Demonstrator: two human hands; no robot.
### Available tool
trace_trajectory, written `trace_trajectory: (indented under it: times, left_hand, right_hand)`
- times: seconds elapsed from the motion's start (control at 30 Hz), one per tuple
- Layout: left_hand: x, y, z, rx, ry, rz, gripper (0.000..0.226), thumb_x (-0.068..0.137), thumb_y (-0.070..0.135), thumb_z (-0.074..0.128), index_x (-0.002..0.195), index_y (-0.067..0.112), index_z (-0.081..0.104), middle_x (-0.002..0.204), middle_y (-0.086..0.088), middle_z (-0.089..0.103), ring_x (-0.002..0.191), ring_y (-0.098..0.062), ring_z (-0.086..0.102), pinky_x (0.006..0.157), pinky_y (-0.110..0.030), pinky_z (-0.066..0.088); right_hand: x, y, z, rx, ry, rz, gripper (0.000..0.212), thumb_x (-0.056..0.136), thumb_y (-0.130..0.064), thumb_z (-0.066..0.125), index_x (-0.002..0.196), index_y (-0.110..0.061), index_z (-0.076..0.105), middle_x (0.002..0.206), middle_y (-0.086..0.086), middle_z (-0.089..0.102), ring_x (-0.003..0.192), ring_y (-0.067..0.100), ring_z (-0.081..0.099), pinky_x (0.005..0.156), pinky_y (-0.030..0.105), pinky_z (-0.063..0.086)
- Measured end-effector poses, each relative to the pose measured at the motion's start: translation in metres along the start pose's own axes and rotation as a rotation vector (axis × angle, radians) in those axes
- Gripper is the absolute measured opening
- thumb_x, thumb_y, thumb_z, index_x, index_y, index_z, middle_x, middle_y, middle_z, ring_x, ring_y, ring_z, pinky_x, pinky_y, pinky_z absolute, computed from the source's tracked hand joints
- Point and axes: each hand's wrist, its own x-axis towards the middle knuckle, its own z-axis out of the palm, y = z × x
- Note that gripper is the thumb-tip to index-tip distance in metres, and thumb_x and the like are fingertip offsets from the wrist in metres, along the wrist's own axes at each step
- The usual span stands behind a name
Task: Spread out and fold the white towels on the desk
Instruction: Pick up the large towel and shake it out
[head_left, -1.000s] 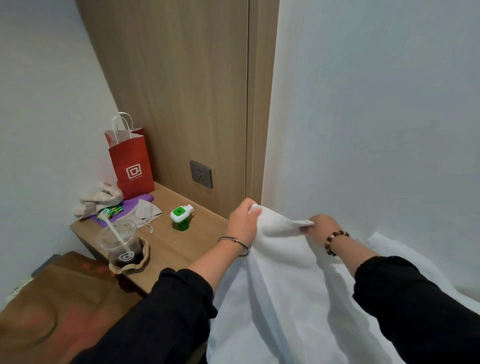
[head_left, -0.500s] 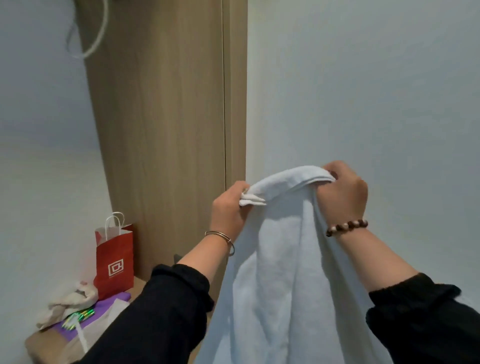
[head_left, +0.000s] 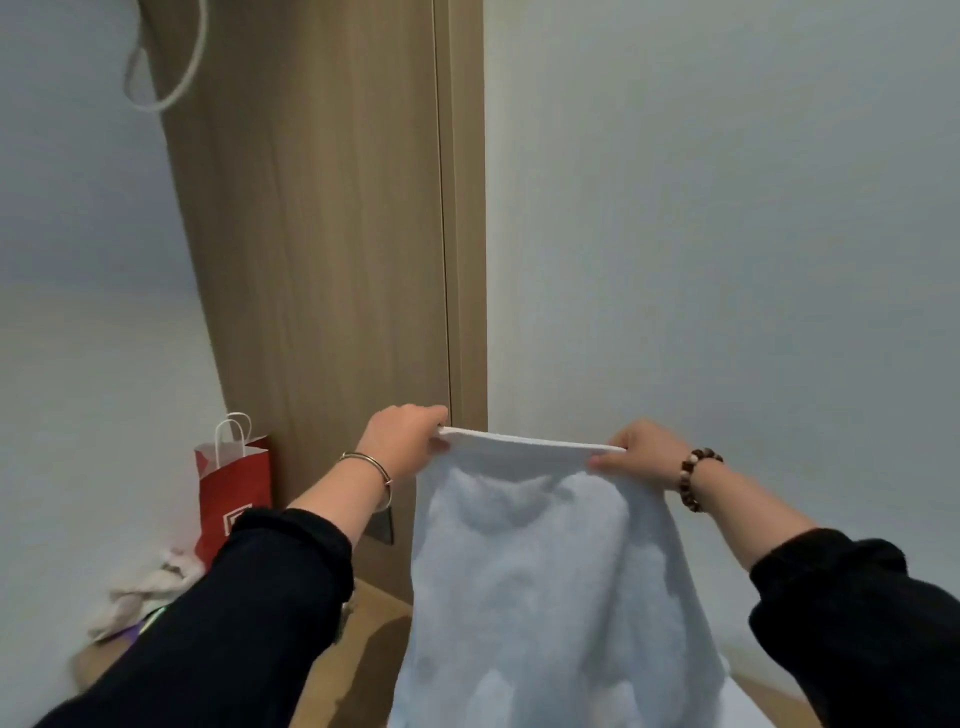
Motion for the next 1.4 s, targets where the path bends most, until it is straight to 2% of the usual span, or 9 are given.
trace_trajectory:
  times: [0.13,0.27,0.5,0.83,0.93,1.13,1.17,1.3,1.4]
  left_hand:
    - [-0.012,0.023,0.016,0.209,-0.312,0.033,0.02,0.087,0.011,0.051,0.105,0.017,0.055,0.113,-0.007,0.062,0.102,-0.028,0.059,0.074,-0.034,0.044]
    - [-0.015,0.046,0.028,-0.355,-0.425,0.141,0.051,0.08,0.022,0.069,0.126,0.021,0.047,0.121,0.002,0.057,0.106,-0.019,0.054,0.082,-0.028,0.043]
    - [-0.01,0.087,0.032,-0.518,-0.293,0.206,0.012,0.088,0.012,0.056,0.084,0.003,0.065,0.089,-0.016,0.066,0.088,-0.028,0.059,0.067,-0.031,0.037]
    - [-0.018,0.065,0.062,-0.485,-0.079,-0.021,0.021,0.079,-0.004,0.042,0.086,0.007,0.059,0.091,-0.016,0.064,0.086,-0.033,0.057,0.067,-0.034,0.04]
    - [-0.021,0.057,0.071,-0.392,-0.038,-0.063,0.018,0.08,-0.001,0.044,0.089,0.009,0.056,0.092,-0.018,0.063,0.084,-0.036,0.058,0.067,-0.036,0.042]
    - [-0.013,0.059,0.067,-0.358,0.441,-0.042,0.025,0.075,-0.007,0.046,0.091,0.009,0.055,0.075,-0.012,0.058,0.06,-0.034,0.052,0.05,-0.031,0.032]
    - [-0.012,0.06,0.07,-0.358,0.406,-0.073,0.024,0.075,-0.008,0.044,0.089,0.011,0.051,0.074,-0.012,0.057,0.058,-0.032,0.048,0.051,-0.031,0.031]
    - [-0.029,0.05,0.11,-0.126,0.074,-0.07,0.012,0.085,0.004,0.046,0.093,0.013,0.048,0.087,-0.012,0.061,0.071,-0.034,0.056,0.057,-0.035,0.036]
    - [-0.042,0.053,0.138,-0.072,-0.007,-0.035,0.013,0.087,0.009,0.047,0.099,0.013,0.05,0.092,-0.011,0.063,0.082,-0.035,0.062,0.061,-0.037,0.04]
  right_hand:
    - [0.001,-0.011,0.031,0.023,0.087,-0.143,0.035,0.085,-0.03,0.065,0.058,-0.011,0.054,0.05,0.0,0.041,0.052,0.013,0.038,0.045,0.024,0.025]
    - [0.0,-0.021,0.043,0.022,0.111,-0.194,0.038,0.084,-0.029,0.067,0.053,-0.011,0.054,0.049,0.002,0.043,0.053,0.016,0.041,0.046,0.024,0.026]
    - [-0.002,-0.019,0.046,0.068,0.047,-0.28,0.042,0.083,-0.032,0.07,0.053,-0.011,0.051,0.05,0.003,0.04,0.049,0.013,0.032,0.047,0.025,0.025]
    - [-0.003,0.09,0.095,-0.321,-0.529,0.096,0.036,0.082,-0.046,0.067,0.081,-0.011,0.063,0.088,0.004,0.067,0.083,0.022,0.063,0.069,0.027,0.045]
    - [0.006,0.092,0.085,-0.451,-0.122,0.108,0.029,0.089,-0.037,0.06,0.091,-0.008,0.064,0.098,0.013,0.068,0.089,0.029,0.064,0.066,0.028,0.043]
    - [0.003,0.036,0.022,0.152,1.376,-0.25,0.011,0.074,-0.011,0.058,0.068,-0.016,0.05,0.052,0.003,0.048,0.049,0.017,0.041,0.051,0.024,0.018]
    - [0.001,0.038,0.034,0.076,1.278,-0.256,0.01,0.076,-0.013,0.062,0.073,-0.016,0.053,0.054,0.002,0.051,0.05,0.017,0.044,0.05,0.025,0.022]
    - [-0.005,0.104,0.098,-0.506,0.046,0.099,0.026,0.093,-0.034,0.052,0.095,-0.01,0.061,0.094,0.013,0.066,0.085,0.03,0.062,0.067,0.03,0.046]
    - [-0.002,0.131,0.103,-0.546,0.197,0.063,0.024,0.094,-0.036,0.05,0.093,-0.015,0.061,0.092,0.008,0.066,0.083,0.029,0.061,0.06,0.027,0.036]
